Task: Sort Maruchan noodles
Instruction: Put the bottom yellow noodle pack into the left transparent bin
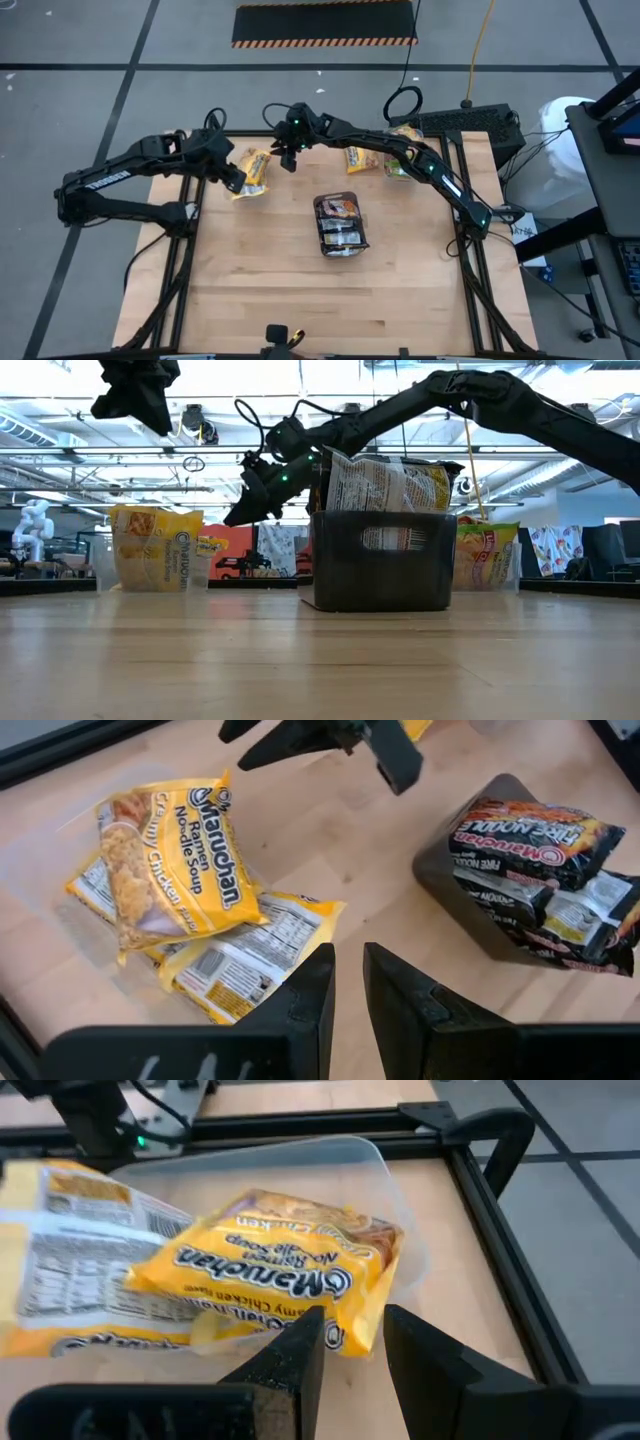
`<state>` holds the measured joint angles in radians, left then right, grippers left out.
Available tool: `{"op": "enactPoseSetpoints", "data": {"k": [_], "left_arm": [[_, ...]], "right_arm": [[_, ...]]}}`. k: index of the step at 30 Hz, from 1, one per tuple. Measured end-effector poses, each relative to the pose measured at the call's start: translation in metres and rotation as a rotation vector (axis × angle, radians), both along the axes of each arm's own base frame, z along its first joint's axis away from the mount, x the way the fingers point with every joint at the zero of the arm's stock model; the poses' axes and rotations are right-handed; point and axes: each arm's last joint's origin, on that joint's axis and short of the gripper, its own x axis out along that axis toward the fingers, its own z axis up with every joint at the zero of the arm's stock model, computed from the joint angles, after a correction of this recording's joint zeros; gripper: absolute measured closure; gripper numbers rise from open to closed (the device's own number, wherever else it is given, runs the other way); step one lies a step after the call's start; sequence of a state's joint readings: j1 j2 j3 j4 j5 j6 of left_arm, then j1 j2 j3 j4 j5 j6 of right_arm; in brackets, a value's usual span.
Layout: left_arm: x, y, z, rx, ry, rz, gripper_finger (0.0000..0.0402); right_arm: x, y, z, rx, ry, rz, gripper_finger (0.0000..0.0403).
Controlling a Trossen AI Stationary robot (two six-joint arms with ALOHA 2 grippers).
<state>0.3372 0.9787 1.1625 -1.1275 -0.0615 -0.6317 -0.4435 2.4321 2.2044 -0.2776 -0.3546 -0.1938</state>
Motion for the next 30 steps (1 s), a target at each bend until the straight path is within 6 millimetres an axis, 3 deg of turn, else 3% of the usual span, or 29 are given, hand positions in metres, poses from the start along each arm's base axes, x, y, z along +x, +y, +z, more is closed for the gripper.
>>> {"op": "enactPoseSetpoints", "data": {"k": [12, 20, 30], "left_arm": [[0.002, -0.005, 0.0, -0.012, -0.006, -0.017, 0.0339], [0.003, -0.008, 0.0, -0.018, -0.01, -0.026, 0.0339], [0.004, -0.012, 0.0, -0.034, -0.016, -0.039, 0.0339]], "right_arm": [[-0.001, -0.002, 0.0, 0.063, -0.01, 0.005, 0.03], [0.002, -0.003, -0.02, 0.115, 0.022, 0.004, 0.03], [0.001, -0.01, -0.02, 0.091, 0.004, -0.022, 0.03]]}}
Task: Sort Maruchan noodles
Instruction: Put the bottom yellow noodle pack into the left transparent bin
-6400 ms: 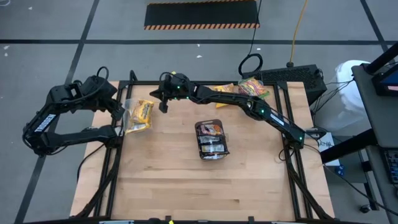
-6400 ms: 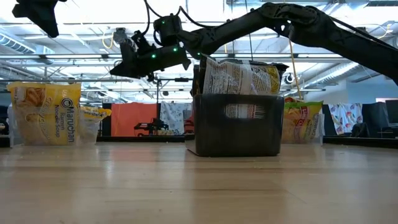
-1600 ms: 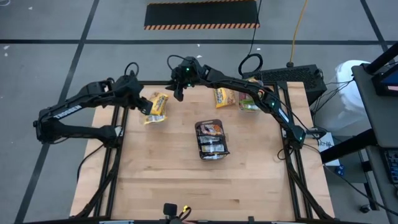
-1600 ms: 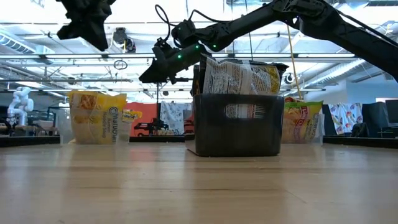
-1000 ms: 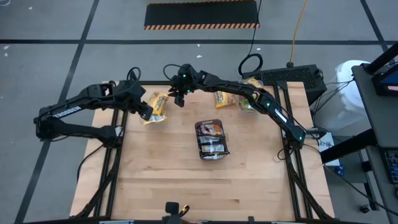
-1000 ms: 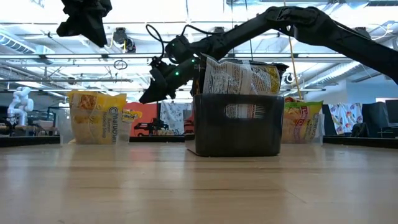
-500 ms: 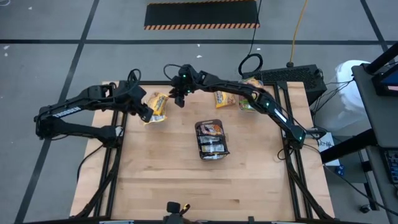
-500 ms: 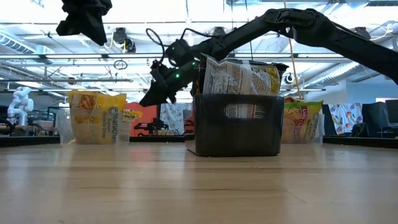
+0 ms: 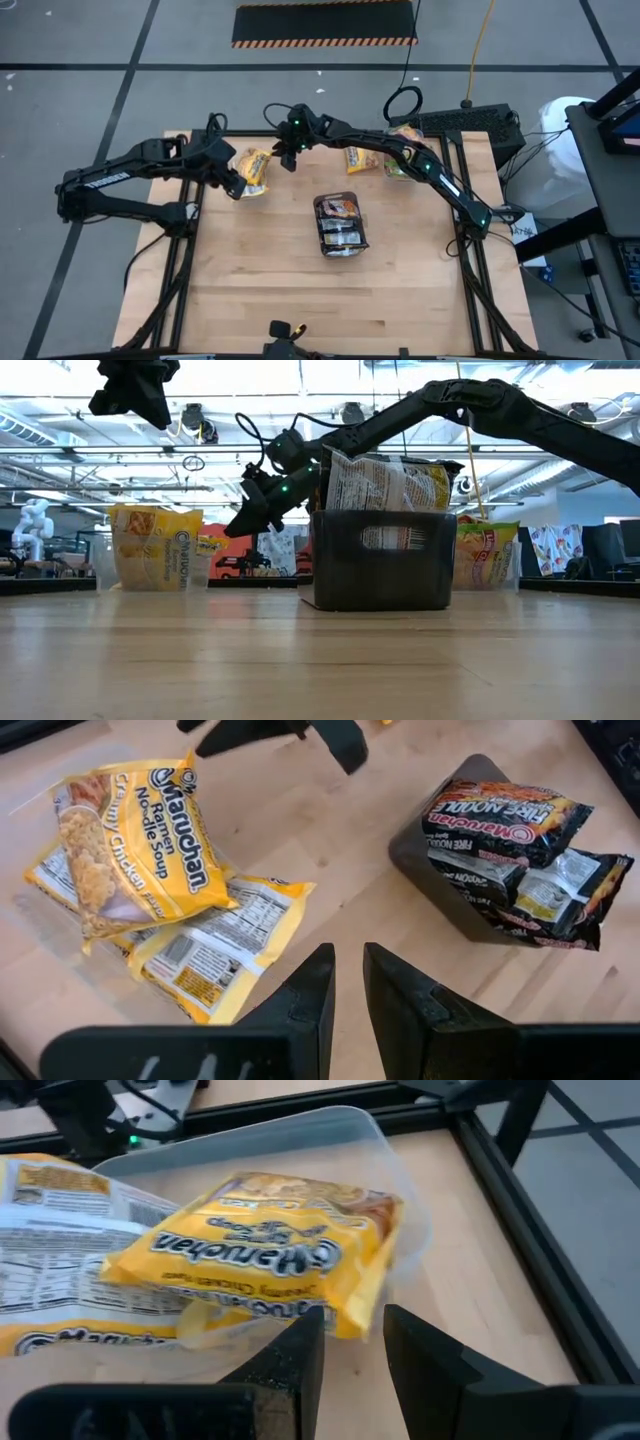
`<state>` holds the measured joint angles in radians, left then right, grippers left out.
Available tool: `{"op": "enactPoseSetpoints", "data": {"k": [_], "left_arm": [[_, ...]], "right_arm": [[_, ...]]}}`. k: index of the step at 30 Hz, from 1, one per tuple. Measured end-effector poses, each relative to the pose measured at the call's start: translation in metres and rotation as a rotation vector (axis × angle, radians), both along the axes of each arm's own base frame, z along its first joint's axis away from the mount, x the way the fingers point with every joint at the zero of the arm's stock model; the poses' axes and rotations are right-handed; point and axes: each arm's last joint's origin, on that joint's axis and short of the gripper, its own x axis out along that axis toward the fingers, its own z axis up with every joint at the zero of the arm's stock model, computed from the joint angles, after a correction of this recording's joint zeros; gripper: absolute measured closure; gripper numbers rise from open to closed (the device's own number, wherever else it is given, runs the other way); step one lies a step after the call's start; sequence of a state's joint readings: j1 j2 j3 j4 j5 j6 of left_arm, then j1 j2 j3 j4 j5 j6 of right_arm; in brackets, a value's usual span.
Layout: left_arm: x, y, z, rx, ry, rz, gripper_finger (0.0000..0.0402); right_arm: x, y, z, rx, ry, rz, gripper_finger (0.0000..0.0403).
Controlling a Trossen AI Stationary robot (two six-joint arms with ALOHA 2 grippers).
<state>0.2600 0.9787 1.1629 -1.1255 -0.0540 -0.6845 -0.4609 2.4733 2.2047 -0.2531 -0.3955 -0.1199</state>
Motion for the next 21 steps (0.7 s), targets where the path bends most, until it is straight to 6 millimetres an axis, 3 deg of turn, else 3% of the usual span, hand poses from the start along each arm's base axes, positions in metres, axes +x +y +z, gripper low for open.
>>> {"op": "enactPoseSetpoints", "data": {"k": [8, 15, 21], "left_arm": [[0.0, -0.001, 0.0, -0.004, -0.002, -0.004, 0.0339], [0.0, -0.001, 0.0, -0.005, -0.002, -0.005, 0.0339], [0.0, -0.001, 0.0, -0.007, -0.001, -0.006, 0.0339]], "right_arm": [[-0.001, 0.0, -0.001, 0.011, 0.006, 0.003, 0.03], [0.002, -0.001, -0.023, 0.045, 0.034, 0.022, 0.03], [0.004, -0.002, -0.024, 0.027, 0.012, 0.016, 0.03]]}}
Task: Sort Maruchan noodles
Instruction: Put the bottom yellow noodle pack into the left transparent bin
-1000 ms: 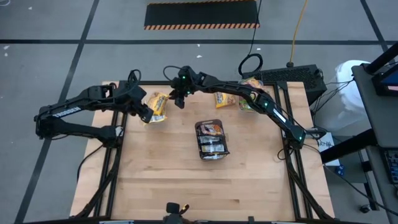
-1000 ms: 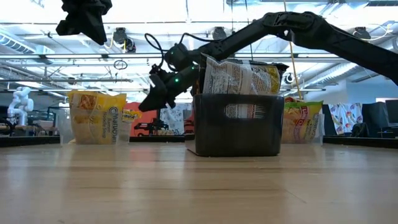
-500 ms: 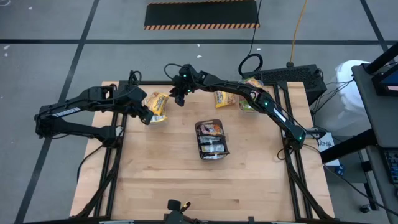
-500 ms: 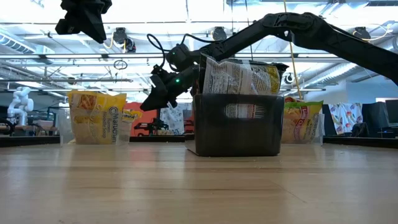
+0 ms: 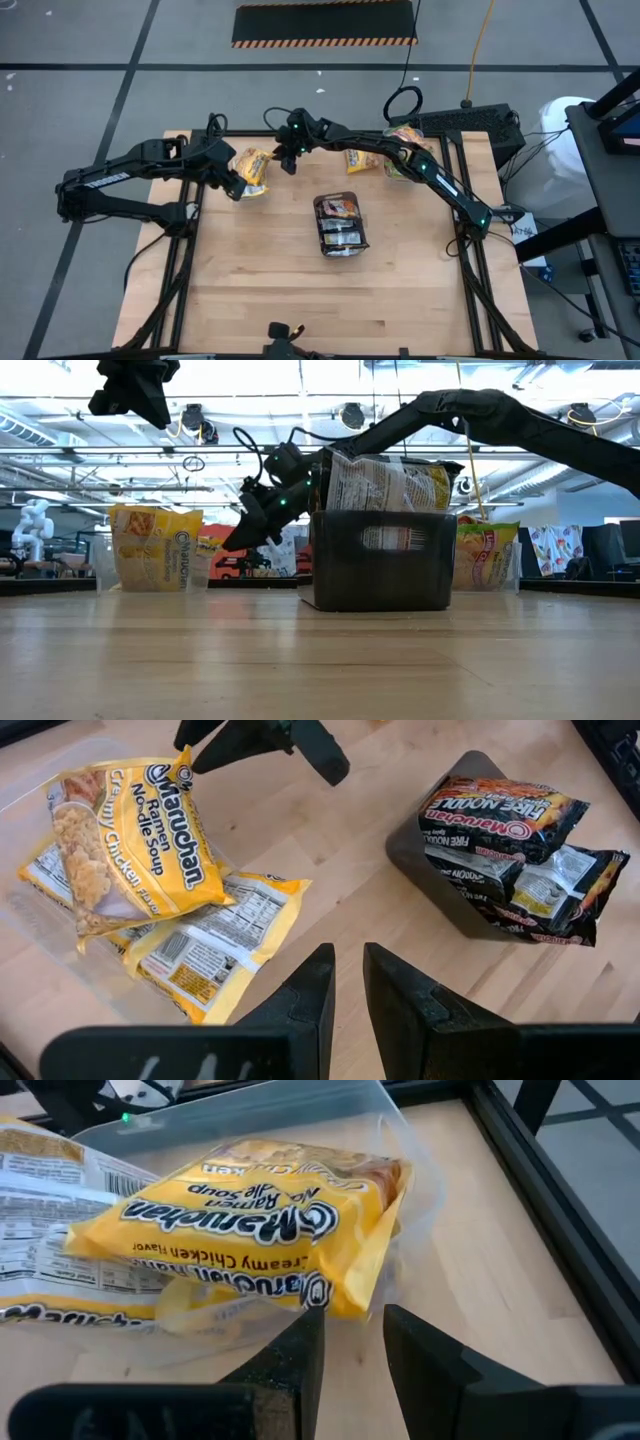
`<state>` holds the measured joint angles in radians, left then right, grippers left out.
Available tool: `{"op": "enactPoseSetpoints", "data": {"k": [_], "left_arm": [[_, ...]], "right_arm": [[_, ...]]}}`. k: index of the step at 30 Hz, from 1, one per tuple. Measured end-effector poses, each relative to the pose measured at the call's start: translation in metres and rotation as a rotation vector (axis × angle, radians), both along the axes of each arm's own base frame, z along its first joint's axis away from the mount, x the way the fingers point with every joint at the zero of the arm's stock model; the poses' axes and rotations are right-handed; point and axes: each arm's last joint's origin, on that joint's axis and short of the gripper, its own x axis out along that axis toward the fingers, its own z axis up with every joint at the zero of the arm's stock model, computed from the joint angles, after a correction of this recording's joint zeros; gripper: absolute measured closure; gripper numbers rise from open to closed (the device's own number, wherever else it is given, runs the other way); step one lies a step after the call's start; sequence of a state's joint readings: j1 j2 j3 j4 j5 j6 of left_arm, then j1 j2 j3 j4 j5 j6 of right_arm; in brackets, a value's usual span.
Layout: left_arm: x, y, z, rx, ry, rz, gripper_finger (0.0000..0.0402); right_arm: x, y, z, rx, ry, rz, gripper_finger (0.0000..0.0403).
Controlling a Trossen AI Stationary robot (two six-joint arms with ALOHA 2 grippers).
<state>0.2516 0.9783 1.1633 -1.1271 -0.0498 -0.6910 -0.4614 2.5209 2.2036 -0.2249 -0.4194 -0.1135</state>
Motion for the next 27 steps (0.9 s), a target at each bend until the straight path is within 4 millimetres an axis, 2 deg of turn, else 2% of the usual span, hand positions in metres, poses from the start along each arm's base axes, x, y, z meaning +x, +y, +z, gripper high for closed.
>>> {"op": "enactPoseSetpoints", "data": {"k": [13, 18, 24, 27], "left_arm": [[0.0001, 0.0, 0.0, -0.002, -0.001, -0.003, 0.0339], [0.0001, -0.0002, 0.0, -0.004, -0.002, -0.005, 0.0339], [0.0001, -0.0002, 0.0, -0.005, -0.002, -0.005, 0.0339], [0.0001, -0.0002, 0.0, -0.005, -0.002, -0.006, 0.0339]], "right_arm": [[0.003, 0.0014, 0.0024, -0.019, -0.034, 0.007, 0.0305], [0.0032, 0.0015, 0.0026, -0.024, -0.036, 0.009, 0.0333], [0.0035, 0.0019, 0.0027, -0.028, -0.037, 0.011, 0.0395], [0.0035, 0.0021, 0.0027, -0.031, -0.037, 0.013, 0.0398]]}}
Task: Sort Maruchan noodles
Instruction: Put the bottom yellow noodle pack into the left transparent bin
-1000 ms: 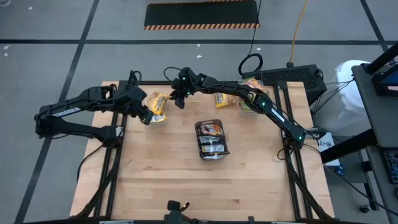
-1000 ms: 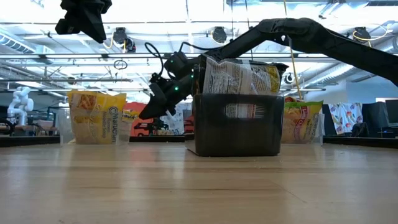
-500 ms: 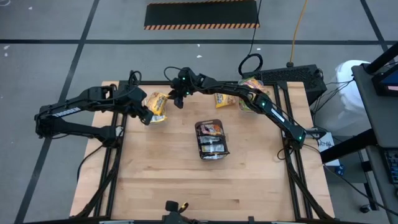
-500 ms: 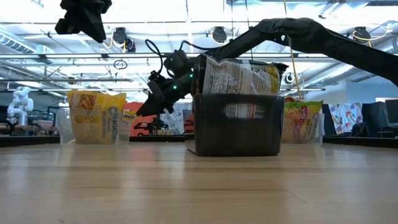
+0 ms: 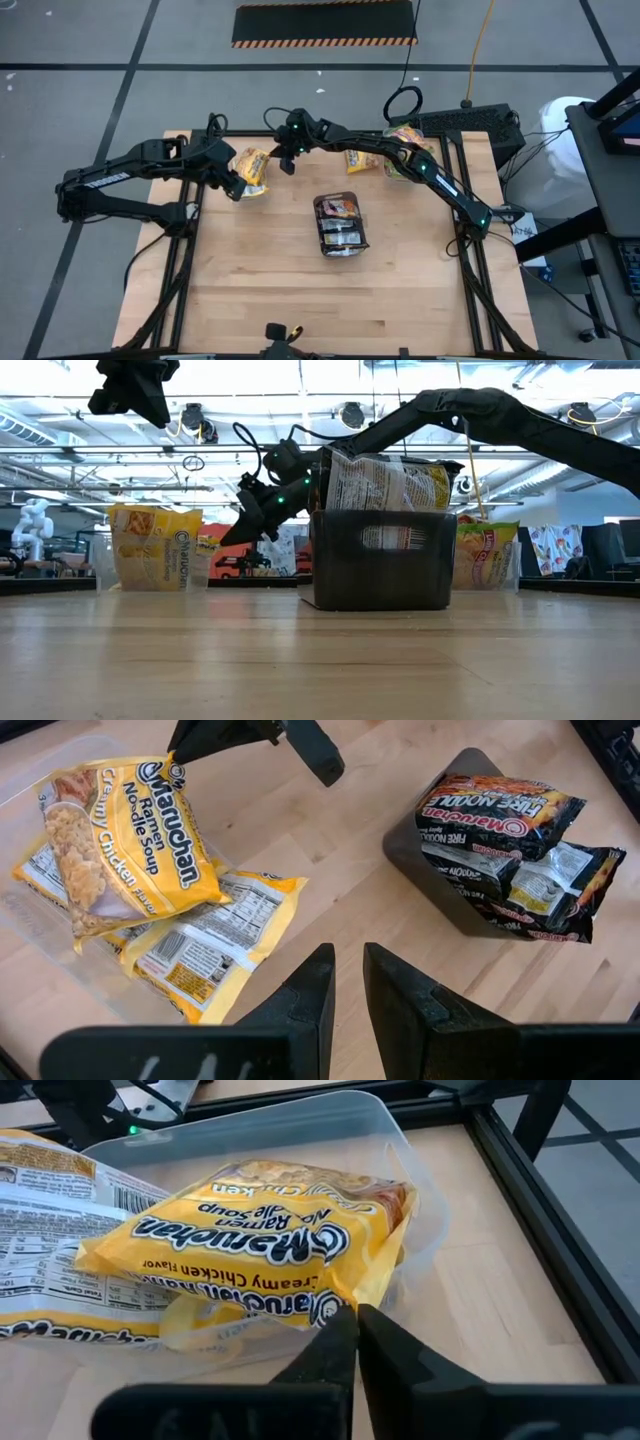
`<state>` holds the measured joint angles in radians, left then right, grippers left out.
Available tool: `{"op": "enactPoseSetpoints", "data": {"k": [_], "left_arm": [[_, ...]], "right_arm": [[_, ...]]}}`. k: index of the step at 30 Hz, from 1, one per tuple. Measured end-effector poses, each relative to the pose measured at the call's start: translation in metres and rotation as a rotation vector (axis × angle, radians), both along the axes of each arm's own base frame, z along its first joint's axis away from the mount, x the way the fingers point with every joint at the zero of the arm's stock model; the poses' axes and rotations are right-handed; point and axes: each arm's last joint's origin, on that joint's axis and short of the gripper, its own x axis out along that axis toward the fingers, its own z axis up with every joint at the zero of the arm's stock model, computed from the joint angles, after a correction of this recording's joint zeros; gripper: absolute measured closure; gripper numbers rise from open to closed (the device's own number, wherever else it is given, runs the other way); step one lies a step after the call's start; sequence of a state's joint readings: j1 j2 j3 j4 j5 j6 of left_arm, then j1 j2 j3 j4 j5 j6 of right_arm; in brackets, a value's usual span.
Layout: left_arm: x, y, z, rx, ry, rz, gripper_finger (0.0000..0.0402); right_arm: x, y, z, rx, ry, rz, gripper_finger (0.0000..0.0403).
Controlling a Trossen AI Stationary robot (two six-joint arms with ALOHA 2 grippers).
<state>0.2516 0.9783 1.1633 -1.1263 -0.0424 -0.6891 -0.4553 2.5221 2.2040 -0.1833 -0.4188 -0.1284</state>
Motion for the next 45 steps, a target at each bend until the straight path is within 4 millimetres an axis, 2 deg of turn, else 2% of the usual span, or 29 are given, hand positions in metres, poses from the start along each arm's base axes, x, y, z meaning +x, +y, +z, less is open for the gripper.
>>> {"op": "enactPoseSetpoints", "data": {"k": [11, 16, 23, 27, 35, 45], "left_arm": [[0.0, 0.0, 0.0, 0.0, 0.0, -0.001, 0.0339], [0.0, 0.0, 0.0, 0.003, 0.002, -0.006, 0.0339], [-0.001, 0.0, 0.0, 0.003, 0.008, -0.008, 0.0339], [-0.001, 0.0, 0.0, 0.009, 0.01, -0.016, 0.0339], [-0.001, 0.0, -0.001, 0.017, 0.017, -0.021, 0.0339], [-0.011, 0.001, -0.007, 0.06, 0.159, 0.089, 0.0339]], "right_arm": [[0.006, 0.004, 0.011, -0.048, -0.084, 0.02, 0.0402], [0.007, 0.012, 0.036, -0.145, -0.158, 0.09, 0.0403], [-0.001, 0.017, 0.075, -0.189, -0.231, 0.093, 0.0403], [-0.004, 0.019, 0.09, -0.242, -0.257, 0.111, 0.0403], [0.001, 0.035, 0.089, -0.262, -0.26, 0.209, 0.0403], [0.007, 0.051, 0.088, -0.299, -0.256, 0.261, 0.0403]]}}
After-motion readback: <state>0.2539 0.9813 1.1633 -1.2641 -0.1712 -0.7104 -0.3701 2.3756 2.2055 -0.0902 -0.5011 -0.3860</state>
